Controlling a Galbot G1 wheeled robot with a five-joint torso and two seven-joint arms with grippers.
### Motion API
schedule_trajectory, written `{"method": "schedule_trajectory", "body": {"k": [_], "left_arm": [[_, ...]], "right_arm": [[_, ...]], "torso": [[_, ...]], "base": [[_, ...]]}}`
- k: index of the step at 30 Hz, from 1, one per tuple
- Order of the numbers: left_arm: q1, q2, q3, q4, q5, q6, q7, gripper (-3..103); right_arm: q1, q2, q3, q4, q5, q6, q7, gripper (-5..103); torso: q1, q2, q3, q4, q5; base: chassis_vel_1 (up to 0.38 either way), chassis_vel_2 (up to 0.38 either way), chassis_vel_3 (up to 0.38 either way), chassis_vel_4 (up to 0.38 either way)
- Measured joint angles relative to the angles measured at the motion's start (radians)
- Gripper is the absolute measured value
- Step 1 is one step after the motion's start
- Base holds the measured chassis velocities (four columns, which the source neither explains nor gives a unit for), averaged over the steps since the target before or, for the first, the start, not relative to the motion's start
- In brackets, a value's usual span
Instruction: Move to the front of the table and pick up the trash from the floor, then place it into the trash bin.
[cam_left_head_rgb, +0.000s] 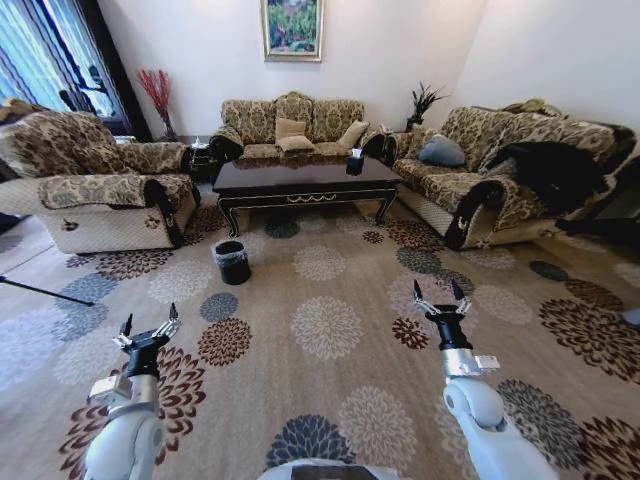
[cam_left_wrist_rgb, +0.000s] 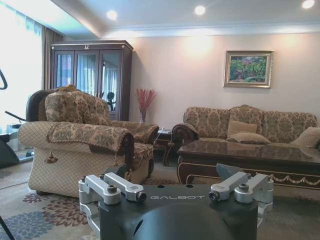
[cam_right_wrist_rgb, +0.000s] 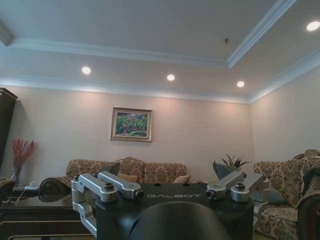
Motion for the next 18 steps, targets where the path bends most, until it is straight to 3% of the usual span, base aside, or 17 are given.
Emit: {"method": "schedule_trajectory", "body": {"k": [18], "left_arm": [[0.000, 0.000, 0.000, 0.000, 0.000, 0.000, 0.000, 100]], "right_arm": [[0.000, 0.000, 0.000, 0.000, 0.000, 0.000, 0.000, 100]], "torso": [[0.032, 0.075, 0.044, 0.0000, 0.0000]], "base": [[0.000, 0.000, 0.000, 0.000]]}}
